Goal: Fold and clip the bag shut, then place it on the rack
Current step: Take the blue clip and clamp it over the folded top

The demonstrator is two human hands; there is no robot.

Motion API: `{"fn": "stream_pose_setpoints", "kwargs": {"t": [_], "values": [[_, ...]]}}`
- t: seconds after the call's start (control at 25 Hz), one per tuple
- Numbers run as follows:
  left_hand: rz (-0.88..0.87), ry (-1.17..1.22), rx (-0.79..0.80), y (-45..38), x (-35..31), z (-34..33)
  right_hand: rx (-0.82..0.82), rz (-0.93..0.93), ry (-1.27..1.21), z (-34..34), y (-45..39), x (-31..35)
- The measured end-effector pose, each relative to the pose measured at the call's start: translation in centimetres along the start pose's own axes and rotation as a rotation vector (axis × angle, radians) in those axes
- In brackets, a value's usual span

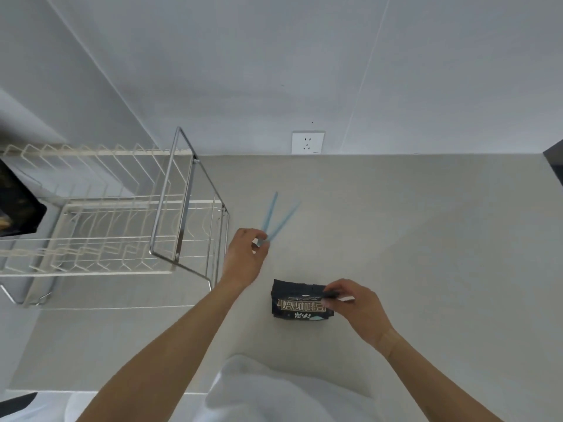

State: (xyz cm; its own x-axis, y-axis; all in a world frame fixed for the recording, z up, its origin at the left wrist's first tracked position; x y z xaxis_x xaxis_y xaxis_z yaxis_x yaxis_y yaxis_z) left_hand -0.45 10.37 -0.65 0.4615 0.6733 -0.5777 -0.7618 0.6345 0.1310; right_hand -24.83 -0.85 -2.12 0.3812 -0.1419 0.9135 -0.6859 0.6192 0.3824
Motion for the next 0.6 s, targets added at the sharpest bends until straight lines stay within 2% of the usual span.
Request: {"fn": "stream_pose_setpoints", "kwargs": {"t": [0.08, 0.2, 0.48, 0.6], "values": [[-0.117, 0.084, -0.023, 3.1, -0.7, 2.3, -0.004, -0.003, -0.022, 0.0, 0.1, -0.1], [-0.272, 0.043, -0.011, 7.6, -0.8, 4.9, -0.017, 0.004, -0.072, 0.2, 0.5, -0.2], [-0.391, -0.177, 0.053, 11.6, 0.1, 4.5, -0.047, -0.008, -0.126, 0.5, 1.0, -0.7], [-0.432, -0.185, 0.045, 11.3, -1.2, 4.0, -0.064, -0.016, -0.146, 0.4, 1.1, -0.9]]}}
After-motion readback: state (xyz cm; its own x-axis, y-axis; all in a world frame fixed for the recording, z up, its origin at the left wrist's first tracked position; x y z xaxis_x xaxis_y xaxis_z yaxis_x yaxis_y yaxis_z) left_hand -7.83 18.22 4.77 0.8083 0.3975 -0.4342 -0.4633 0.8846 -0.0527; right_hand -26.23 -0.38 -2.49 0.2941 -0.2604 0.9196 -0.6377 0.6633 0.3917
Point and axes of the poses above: each hand's wrist, its own y-axis away from the middle knuckle, its own z-axis out of the back of the hand, x = y × z, the point moved 8 cm from there along -y, towards the middle knuckle, and after that the axes turned 14 degrees about -y, right-handed, at the moved point
